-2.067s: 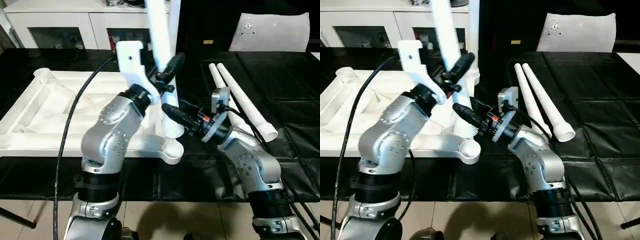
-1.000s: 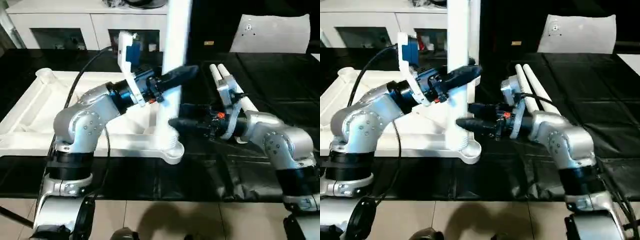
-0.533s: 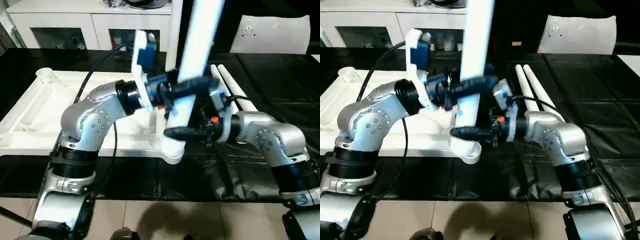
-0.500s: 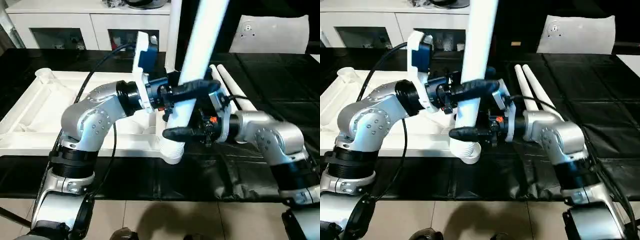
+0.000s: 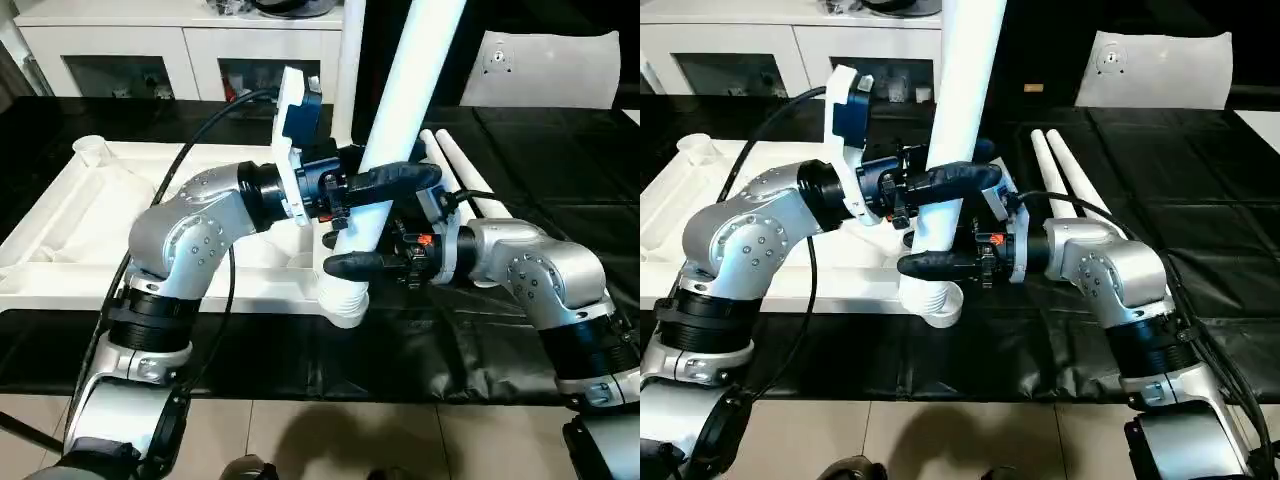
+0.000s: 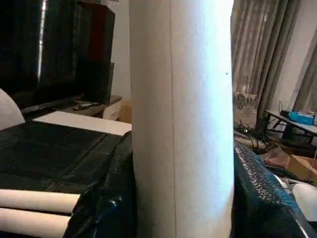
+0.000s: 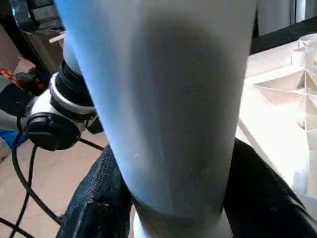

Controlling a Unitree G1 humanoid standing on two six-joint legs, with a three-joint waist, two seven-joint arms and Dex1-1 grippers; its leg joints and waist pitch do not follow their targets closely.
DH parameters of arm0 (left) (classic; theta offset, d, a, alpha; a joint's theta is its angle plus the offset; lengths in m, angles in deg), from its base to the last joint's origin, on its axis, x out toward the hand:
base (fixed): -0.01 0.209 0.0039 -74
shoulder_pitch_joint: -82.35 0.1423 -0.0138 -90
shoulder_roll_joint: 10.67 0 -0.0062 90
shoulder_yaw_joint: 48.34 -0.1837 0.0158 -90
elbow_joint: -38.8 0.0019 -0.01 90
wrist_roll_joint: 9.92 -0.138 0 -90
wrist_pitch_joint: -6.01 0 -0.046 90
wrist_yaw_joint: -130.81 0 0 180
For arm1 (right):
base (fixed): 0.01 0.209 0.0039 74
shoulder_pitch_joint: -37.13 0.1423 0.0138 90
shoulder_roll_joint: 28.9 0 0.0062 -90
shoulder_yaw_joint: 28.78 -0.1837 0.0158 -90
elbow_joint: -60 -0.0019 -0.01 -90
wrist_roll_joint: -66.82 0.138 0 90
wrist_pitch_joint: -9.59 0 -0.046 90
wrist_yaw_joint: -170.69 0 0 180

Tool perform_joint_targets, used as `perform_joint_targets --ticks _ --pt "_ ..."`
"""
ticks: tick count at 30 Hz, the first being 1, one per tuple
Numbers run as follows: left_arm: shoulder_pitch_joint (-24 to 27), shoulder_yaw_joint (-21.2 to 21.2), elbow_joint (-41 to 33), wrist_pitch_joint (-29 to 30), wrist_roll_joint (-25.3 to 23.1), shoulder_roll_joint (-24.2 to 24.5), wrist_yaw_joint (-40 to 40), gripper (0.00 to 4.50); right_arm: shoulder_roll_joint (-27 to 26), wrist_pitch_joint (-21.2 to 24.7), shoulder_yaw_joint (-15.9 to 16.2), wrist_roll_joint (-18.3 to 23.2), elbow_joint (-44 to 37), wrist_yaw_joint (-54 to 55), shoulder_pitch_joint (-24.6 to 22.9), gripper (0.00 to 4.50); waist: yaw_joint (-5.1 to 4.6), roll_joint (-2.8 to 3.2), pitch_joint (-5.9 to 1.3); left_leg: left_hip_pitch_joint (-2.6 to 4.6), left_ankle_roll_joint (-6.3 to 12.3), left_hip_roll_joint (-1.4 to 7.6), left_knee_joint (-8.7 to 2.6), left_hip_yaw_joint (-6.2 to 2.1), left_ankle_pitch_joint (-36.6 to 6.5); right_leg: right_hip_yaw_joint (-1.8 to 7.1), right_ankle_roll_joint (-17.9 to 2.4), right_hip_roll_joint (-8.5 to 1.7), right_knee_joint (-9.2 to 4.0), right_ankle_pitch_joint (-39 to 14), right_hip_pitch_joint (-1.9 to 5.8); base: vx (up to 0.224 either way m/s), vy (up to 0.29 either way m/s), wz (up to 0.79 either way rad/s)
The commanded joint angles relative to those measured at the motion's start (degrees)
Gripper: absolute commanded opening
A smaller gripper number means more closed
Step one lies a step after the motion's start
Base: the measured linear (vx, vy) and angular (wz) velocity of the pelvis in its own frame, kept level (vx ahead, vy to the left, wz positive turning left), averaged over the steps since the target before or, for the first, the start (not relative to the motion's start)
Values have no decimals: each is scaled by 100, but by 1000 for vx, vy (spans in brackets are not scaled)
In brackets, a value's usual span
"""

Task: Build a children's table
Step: Pick table leg

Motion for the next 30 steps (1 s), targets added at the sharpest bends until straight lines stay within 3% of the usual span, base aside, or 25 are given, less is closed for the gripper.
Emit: perform_joint_targets --ticks 1,7,9,12,21,22,27,29,30 --pt "-154 -56 -31 -113 -85 -30 -21 186 -35 5 50 -22 38 -20 22 201 8 -59 -489 84 175 159 -341 -23 -617 184 -1241 -358 -359 -983 349 0 0 0" --pt "-183 -28 1 -104 -181 -13 -229 186 -45 -22 55 -39 39 -50 -1 198 8 -61 -492 82 194 159 -338 -23 -609 183 -1258 -358 -353 -951 354 0 0 0" --pt "-171 76 -145 148 108 -65 -211 186 -53 -39 50 -50 30 -48 -31 198 13 -53 -491 80 193 157 -335 -21 -593 183 -1279 -360 -346 -915 353 0 0 0" --pt "-116 141 -367 421 441 -115 -177 256 -75 -69 43 -68 38 -18 -65 196 10 -43 -491 85 196 158 -332 -21 -636 180 -1317 -355 -349 -923 348 0 0 0" --pt "119 396 -692 502 871 -499 -591 320 -182 -31 -10 -93 7 263 -230 194 8 -37 -481 85 170 158 -336 -29 -765 176 -1302 -353 -379 -1060 354 0 0 0" --pt "142 592 -695 487 1060 -731 -878 320 -225 0 -51 -63 -31 323 -266 194 4 -16 -480 79 162 156 -338 -31 -779 175 -1273 -347 -379 -1097 353 0 0 0" --pt "124 1456 -708 365 2102 -1525 -1983 374 -688 -103 -424 183 -180 888 -535 194 19 -53 -474 64 140 150 -323 -25 -889 172 -1307 -365 -401 -1198 354 0 0 0" --pt "129 1544 -724 327 2194 -1599 -2151 383 -765 -118 -468 231 -215 966 -571 194 21 -60 -480 66 145 147 -328 -34 -867 159 -1291 -369 -408 -1267 361 0 0 0" --pt "165 1667 -785 212 2290 -1650 -2276 386 -995 -211 -583 207 -302 1385 -674 193 18 -27 -474 78 141 163 -342 -41 -847 161 -1189 -350 -425 -1322 338 0 0 0"
